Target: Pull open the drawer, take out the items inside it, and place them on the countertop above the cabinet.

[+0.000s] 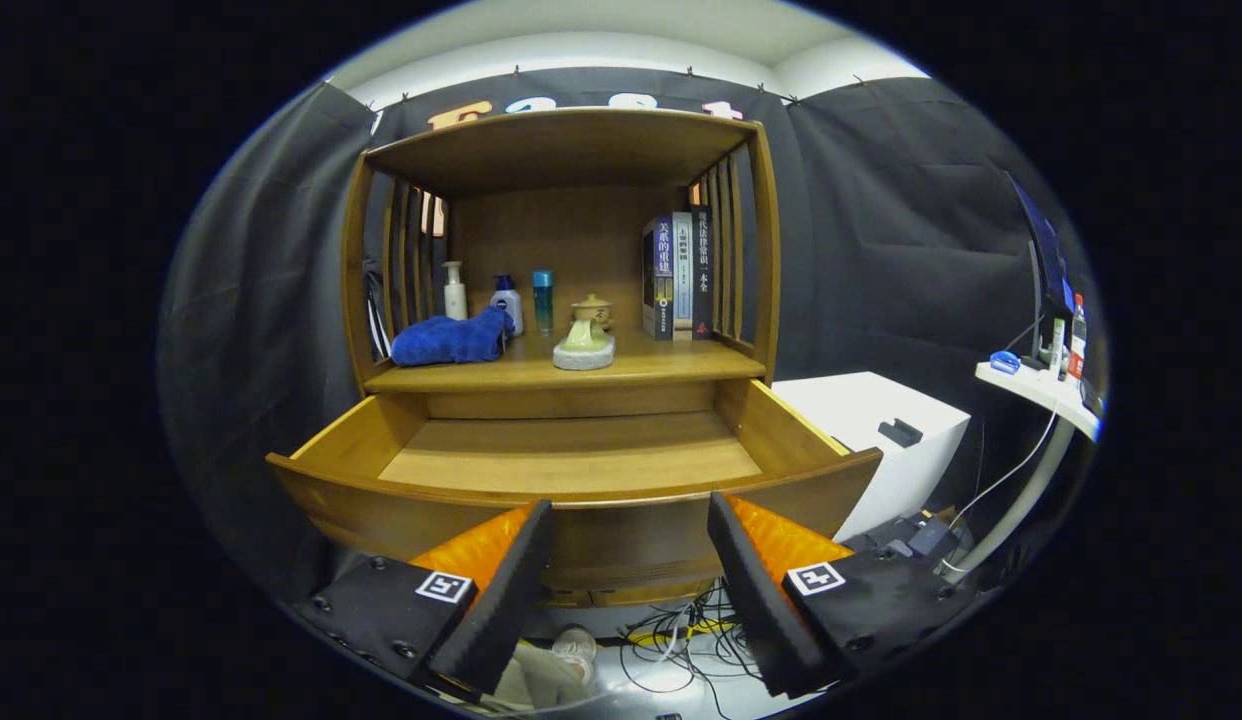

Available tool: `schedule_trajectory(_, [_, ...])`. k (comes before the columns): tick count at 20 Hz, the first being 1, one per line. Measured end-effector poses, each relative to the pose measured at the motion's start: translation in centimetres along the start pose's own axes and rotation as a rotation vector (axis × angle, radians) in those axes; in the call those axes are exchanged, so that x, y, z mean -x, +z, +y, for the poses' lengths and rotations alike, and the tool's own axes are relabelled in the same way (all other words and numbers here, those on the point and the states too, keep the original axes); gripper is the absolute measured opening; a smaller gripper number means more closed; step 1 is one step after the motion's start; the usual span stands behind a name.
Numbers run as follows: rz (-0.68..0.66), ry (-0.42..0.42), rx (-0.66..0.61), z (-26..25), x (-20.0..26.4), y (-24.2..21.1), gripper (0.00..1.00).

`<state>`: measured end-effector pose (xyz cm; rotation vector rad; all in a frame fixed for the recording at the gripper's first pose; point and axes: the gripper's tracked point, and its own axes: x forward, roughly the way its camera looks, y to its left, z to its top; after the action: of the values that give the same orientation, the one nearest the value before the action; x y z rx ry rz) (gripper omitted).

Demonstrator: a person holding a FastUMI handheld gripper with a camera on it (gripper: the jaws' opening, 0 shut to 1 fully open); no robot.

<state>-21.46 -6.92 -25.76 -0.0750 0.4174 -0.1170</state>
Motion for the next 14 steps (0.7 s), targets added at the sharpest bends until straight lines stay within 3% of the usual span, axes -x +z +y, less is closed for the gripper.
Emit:
schedule_trajectory(8, [0.037,0.016,0.038,0.3,-2.6,-2.9,0.98])
schedule_trajectory(14, [0.007,0.023,0.029,0.1,-3.3,-2.5,0.95])
